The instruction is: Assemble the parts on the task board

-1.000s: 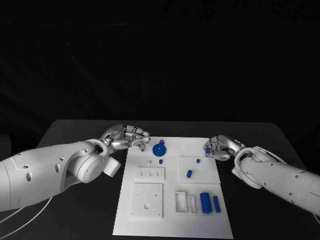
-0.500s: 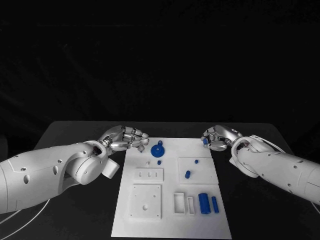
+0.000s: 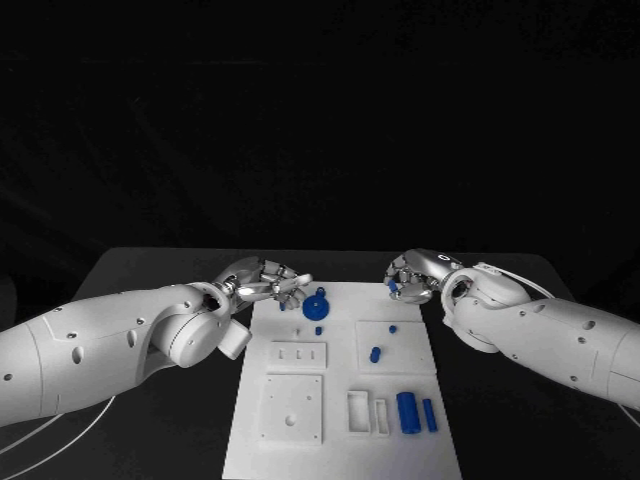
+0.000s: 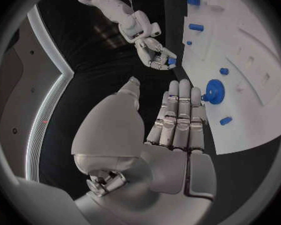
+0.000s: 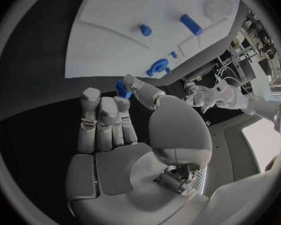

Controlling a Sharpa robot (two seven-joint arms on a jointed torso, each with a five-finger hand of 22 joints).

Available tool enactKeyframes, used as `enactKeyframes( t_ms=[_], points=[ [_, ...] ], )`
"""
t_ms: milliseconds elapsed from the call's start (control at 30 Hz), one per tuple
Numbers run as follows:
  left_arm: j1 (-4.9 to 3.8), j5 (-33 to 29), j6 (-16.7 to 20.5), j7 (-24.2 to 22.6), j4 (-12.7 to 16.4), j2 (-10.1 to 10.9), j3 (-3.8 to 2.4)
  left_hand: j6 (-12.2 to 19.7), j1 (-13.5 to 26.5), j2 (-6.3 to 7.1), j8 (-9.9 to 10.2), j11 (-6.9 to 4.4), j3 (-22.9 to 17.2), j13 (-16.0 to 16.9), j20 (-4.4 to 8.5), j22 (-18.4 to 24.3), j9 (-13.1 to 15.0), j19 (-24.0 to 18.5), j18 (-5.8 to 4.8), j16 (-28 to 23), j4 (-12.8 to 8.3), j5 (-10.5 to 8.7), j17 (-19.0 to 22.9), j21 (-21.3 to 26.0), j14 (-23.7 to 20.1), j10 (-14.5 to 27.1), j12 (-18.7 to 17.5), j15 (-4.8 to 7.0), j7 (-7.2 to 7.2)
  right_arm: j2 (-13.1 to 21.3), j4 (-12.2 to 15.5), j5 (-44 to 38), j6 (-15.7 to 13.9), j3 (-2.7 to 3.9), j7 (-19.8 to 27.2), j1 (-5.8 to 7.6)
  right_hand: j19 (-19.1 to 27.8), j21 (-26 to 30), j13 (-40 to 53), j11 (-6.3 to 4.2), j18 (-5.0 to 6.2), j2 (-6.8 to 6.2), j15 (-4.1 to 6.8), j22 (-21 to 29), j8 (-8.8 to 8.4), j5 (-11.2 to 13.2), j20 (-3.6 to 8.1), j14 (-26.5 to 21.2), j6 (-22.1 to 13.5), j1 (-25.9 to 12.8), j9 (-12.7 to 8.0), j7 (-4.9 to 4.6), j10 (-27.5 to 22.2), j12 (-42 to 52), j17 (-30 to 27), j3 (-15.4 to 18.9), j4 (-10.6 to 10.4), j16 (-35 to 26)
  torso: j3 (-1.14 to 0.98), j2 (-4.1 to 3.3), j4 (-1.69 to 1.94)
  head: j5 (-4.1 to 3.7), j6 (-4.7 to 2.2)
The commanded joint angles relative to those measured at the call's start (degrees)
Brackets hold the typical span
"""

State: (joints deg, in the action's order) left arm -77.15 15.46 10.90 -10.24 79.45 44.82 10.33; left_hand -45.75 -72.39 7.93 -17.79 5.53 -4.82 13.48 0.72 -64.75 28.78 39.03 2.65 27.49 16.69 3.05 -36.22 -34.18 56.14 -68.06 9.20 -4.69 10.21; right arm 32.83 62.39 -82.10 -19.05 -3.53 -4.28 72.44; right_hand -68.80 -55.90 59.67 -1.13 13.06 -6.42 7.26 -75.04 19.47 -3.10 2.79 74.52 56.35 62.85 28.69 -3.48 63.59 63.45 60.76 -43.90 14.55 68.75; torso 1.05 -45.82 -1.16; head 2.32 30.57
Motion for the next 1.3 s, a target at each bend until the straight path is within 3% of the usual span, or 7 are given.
enactKeyframes(
  t_ms=[33,367,800,1000,1233,1267,1300],
  points=[
    [-0.08,1.71,0.76,5.05,0.24,-0.60,-0.04,-0.49,2.34,-0.49,-0.05,-0.75,1.59,0.65,0.51,-0.13,-0.24,1.07,0.64,1.36,0.01,-0.26,-0.72,-0.69,1.75,-2.08,1.16,0.62,-0.12,-0.15,2.89,-6.55,2.74,0.00,-6.05,0.21,-0.24,-0.16,-0.07,-0.25,1.94,-0.56,0.29,-0.57,0.39,0.29,0.24,0.06,2.81,0.17,0.66,-1.54,0.31,-0.29,0.07,-0.43,-0.04,-0.25,0.16,0.41,-0.07,0.40,-0.06],
    [-0.08,1.86,3.75,9.34,0.66,-2.29,-0.03,-2.54,3.85,-1.85,-0.20,-2.31,4.17,2.46,2.37,-0.61,-0.65,3.76,0.96,4.68,0.02,-0.26,-2.99,-2.34,3.97,-4.89,3.43,2.52,-1.12,-2.35,9.70,-10.96,3.56,-0.01,-11.06,1.16,-0.48,-0.13,-0.21,-0.31,1.94,-0.97,0.31,-0.46,0.37,0.29,0.13,0.26,3.08,0.13,0.65,-1.47,0.58,-0.44,0.04,-1.14,-0.29,-0.30,0.40,1.06,-0.05,1.49,-0.09],
    [-0.07,1.59,6.07,11.85,0.79,-3.72,-0.03,-3.04,0.34,-3.40,0.30,-2.69,5.22,3.46,3.09,-0.86,-1.40,4.59,0.68,6.06,-0.02,0.11,-3.82,-3.08,4.64,-5.76,4.43,3.15,-1.33,-5.54,11.96,-13.18,3.32,-0.02,-12.89,1.15,-0.66,-0.17,-0.27,-0.33,1.94,-1.08,0.30,-0.43,0.36,0.30,0.05,0.41,3.21,0.10,0.64,-1.44,0.74,-0.50,0.01,-1.39,-0.41,-0.31,0.50,1.23,0.11,2.46,0.09],
    [-0.07,0.37,5.04,13.04,1.29,-4.02,-0.02,-4.96,0.50,-2.90,0.56,-2.77,5.80,4.64,3.38,-0.72,-2.36,3.67,-0.15,6.63,-0.06,15.64,-3.93,-2.94,3.82,-4.70,5.14,3.13,-1.63,-6.38,12.27,-13.96,3.14,-0.02,-13.11,1.15,-0.77,-0.19,-0.31,-0.35,1.94,-1.15,0.31,-0.41,0.36,0.30,0.00,0.48,3.29,0.12,0.64,-1.42,0.84,-0.53,0.01,-1.55,-0.44,-0.31,0.53,1.23,0.01,2.75,0.19],
    [-0.07,-2.38,3.76,13.43,1.71,-4.08,-0.01,-5.64,1.35,-2.67,0.50,-2.48,5.27,5.79,2.87,-0.63,-2.10,1.90,-0.60,6.47,-0.10,29.04,-3.60,-2.41,2.62,-2.82,6.19,2.61,-1.72,-6.63,12.68,-14.35,3.17,-0.02,-13.24,1.15,-0.83,-0.20,-0.34,-0.36,1.94,-1.20,0.32,-0.40,0.35,0.30,-0.02,0.51,3.32,0.13,0.64,-1.42,0.90,-0.55,0.00,-1.65,-0.45,-0.31,0.48,1.24,-0.03,2.71,0.32],
    [-0.06,-2.75,3.39,13.20,1.73,-4.05,-0.01,-6.05,2.19,-3.00,0.19,-2.46,4.79,6.10,2.70,-0.55,-1.73,1.43,-0.80,6.49,-0.16,35.73,-3.58,-2.18,2.43,-2.53,6.57,2.48,-1.88,-6.66,12.64,-14.35,3.22,-0.02,-13.24,1.15,-0.84,-0.20,-0.34,-0.36,1.94,-1.21,0.32,-0.40,0.35,0.30,-0.03,0.52,3.33,0.13,0.63,-1.42,0.91,-0.56,0.00,-1.66,-0.46,-0.31,0.48,1.24,-0.02,2.70,0.34],
    [-0.06,-3.00,3.29,13.10,1.78,-4.01,-0.01,-5.98,2.85,-3.24,0.15,-2.42,4.59,6.30,2.68,-0.56,-1.49,1.15,-0.86,6.49,-0.20,38.41,-3.56,-2.11,2.25,-2.19,6.81,2.43,-1.88,-6.67,12.63,-14.35,3.30,-0.02,-13.24,1.15,-0.85,-0.20,-0.34,-0.36,1.94,-1.21,0.32,-0.39,0.35,0.30,-0.03,0.52,3.33,0.14,0.63,-1.42,0.91,-0.56,0.00,-1.68,-0.46,-0.31,0.48,1.23,-0.01,2.70,0.33]
  ],
)
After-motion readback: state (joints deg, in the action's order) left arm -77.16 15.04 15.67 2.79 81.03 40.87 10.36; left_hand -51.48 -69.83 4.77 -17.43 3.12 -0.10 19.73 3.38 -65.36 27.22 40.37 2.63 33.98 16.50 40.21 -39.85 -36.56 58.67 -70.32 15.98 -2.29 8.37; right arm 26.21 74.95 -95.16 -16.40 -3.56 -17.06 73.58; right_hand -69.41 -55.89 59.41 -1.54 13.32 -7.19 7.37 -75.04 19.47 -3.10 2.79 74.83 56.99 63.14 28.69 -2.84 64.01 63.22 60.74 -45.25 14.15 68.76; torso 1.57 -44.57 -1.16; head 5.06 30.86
